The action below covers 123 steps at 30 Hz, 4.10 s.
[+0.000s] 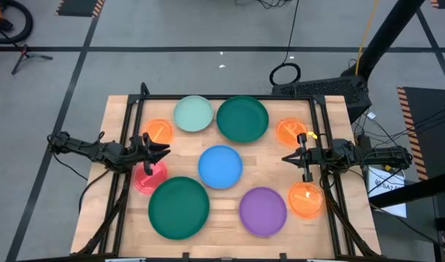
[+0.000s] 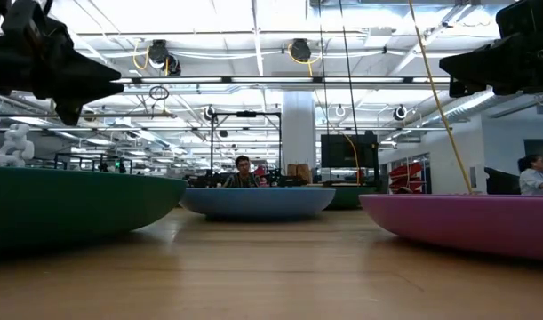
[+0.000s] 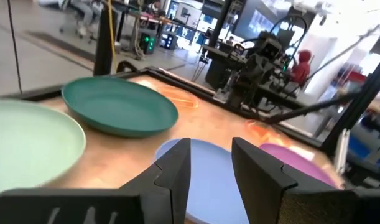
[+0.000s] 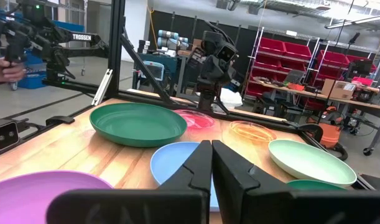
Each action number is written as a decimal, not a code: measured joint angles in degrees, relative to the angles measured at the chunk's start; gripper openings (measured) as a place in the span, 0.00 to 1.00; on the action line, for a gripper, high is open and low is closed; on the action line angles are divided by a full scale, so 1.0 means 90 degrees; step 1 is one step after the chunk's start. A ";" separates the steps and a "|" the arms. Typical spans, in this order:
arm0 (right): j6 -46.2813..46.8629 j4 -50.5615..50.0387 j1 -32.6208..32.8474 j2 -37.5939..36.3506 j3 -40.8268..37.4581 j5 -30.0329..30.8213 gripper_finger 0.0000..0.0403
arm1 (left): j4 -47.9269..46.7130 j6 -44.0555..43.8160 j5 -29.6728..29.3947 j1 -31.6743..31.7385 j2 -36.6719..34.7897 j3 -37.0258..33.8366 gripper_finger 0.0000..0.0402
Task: Stack plastic plates
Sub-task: Stack the bottom green plate on the top green plate
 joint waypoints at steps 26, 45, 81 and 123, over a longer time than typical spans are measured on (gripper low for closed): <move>0.1881 0.0962 -0.0020 0.0531 0.0329 0.2497 0.02 | 0.2419 0.1952 -0.0019 0.0199 -0.0002 0.0005 0.30; 0.2323 0.1060 -0.0180 0.4317 0.2575 0.2815 0.02 | 0.3087 0.3389 -0.0017 0.1625 0.0000 0.0103 0.30; 0.1617 0.1328 -0.0210 1.0607 0.7530 0.1307 0.02 | 0.0763 0.2415 -0.0002 0.1591 0.0046 0.0993 0.30; 0.1664 -0.0824 -0.0333 1.2532 0.9816 0.0160 0.02 | 0.0833 0.2454 -0.0002 0.1591 0.0046 0.0993 0.30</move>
